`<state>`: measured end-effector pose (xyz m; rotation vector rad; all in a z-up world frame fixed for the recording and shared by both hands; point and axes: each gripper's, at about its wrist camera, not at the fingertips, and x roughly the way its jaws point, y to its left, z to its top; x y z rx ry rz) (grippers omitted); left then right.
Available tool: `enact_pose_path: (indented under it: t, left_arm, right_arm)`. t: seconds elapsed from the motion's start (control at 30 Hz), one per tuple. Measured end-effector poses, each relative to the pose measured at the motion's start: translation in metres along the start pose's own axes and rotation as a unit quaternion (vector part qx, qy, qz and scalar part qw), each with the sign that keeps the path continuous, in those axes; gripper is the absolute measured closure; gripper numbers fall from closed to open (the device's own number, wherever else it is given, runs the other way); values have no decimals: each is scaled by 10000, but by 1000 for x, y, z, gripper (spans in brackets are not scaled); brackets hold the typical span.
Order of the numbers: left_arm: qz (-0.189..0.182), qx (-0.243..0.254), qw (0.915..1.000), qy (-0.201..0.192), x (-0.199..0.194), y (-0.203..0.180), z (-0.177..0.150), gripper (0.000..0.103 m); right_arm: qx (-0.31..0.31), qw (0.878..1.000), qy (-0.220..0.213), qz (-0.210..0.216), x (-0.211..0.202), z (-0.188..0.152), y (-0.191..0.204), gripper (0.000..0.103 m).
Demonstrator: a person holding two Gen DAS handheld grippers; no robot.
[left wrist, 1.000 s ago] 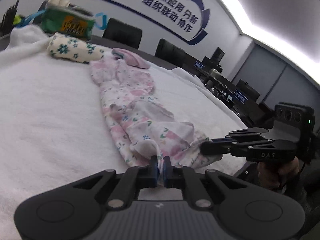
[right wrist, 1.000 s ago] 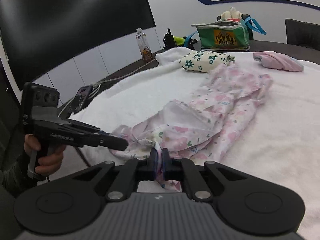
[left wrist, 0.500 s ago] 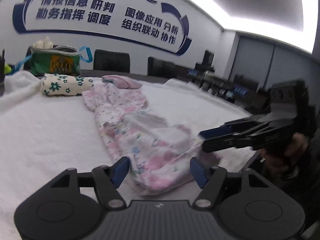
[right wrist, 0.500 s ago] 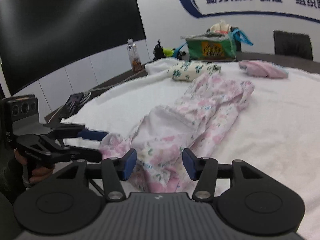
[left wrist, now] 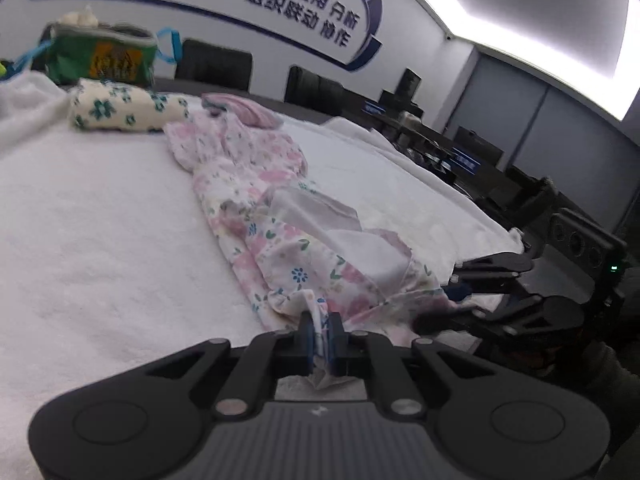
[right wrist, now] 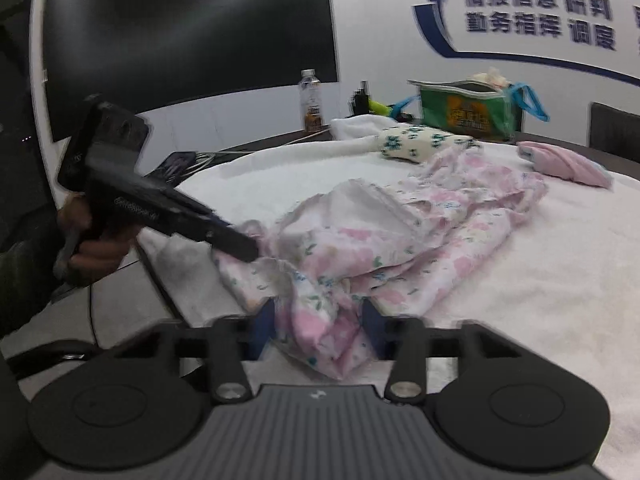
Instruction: Fold clothes
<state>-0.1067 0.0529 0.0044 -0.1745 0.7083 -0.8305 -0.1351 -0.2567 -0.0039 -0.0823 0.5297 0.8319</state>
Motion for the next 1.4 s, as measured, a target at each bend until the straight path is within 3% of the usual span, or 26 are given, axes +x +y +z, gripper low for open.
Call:
enact_pose_path:
  t: [0.1, 0.23, 0.27, 0.3, 0.37, 0.47, 0.53, 0.67, 0.73, 0.77, 0.9, 0.97, 1.03, 1.1, 1.17, 1.2, 1.3, 1.4]
  left_arm:
    - [-169, -31, 9998, 106, 1, 2, 2, 99]
    - [-234, 131, 9996, 53, -5, 0, 1, 95]
    - [-249, 206, 9995, -6, -9, -1, 0, 88]
    - [-265, 282, 9992, -66, -12, -2, -1, 85]
    - [-296, 434, 9984, -185, -18, -4, -2, 61]
    - [-256, 838, 9956, -318, -25, -11, -6, 30]
    - [-46, 1508, 9883, -247, -21, -28, -9, 30]
    - [143, 2210, 9752, 9, -2, -51, -15, 31]
    - [317, 2311, 9724, 65, 3, -53, -19, 32]
    - [417, 2313, 9720, 48, 5, -53, -22, 33]
    - [724, 2342, 9694, -142, 5, -50, -31, 34]
    - [700, 2373, 9688, -157, 6, -50, -29, 34]
    - [632, 2411, 9683, -153, 6, -50, -25, 38]
    - [529, 2450, 9680, -113, 7, -50, -20, 52]
    - [317, 2285, 9730, -14, 8, -44, -14, 77]
    - [202, 2184, 9756, 35, 9, -40, -11, 81]
    - [-182, 1665, 9857, 199, 12, -22, -2, 86]
    - [-105, 1926, 9812, -5, 8, -26, -5, 88]
  right_arm:
    - [-22, 9997, -7, 255, -7, 0, -1, 96]
    - [-94, 9989, 83, 455, -17, 4, -4, 94]
    - [-141, 9990, 135, 393, -17, 4, -5, 89]
    - [-217, 9993, 150, 270, -18, 5, -5, 76]
    - [-373, 9992, 133, 44, -22, 6, -4, 67]
    - [-567, 9979, -290, 109, -36, 14, 4, 63]
    - [-559, 9978, -326, 141, -34, 16, 5, 57]
    - [-407, 9990, -128, 141, -16, 15, 0, 57]
    - [-330, 9993, -30, 141, -8, 15, -3, 68]
    - [-292, 9995, 20, 141, -3, 15, -5, 84]
    - [-140, 9996, 217, 141, 14, 14, -10, 87]
    - [-227, 9993, 246, 144, 17, 13, -9, 82]
    - [-403, 9988, 236, 147, 16, 12, -6, 65]
    - [-579, 9980, 227, 151, 15, 11, -3, 45]
    - [-755, 9968, 217, 154, 14, 9, 0, 42]
    - [-843, 9961, 212, 156, 13, 9, 1, 42]
    - [-1106, 9935, 197, 161, 11, 7, 5, 42]
    - [-1368, 9903, 182, 166, 10, 5, 10, 44]
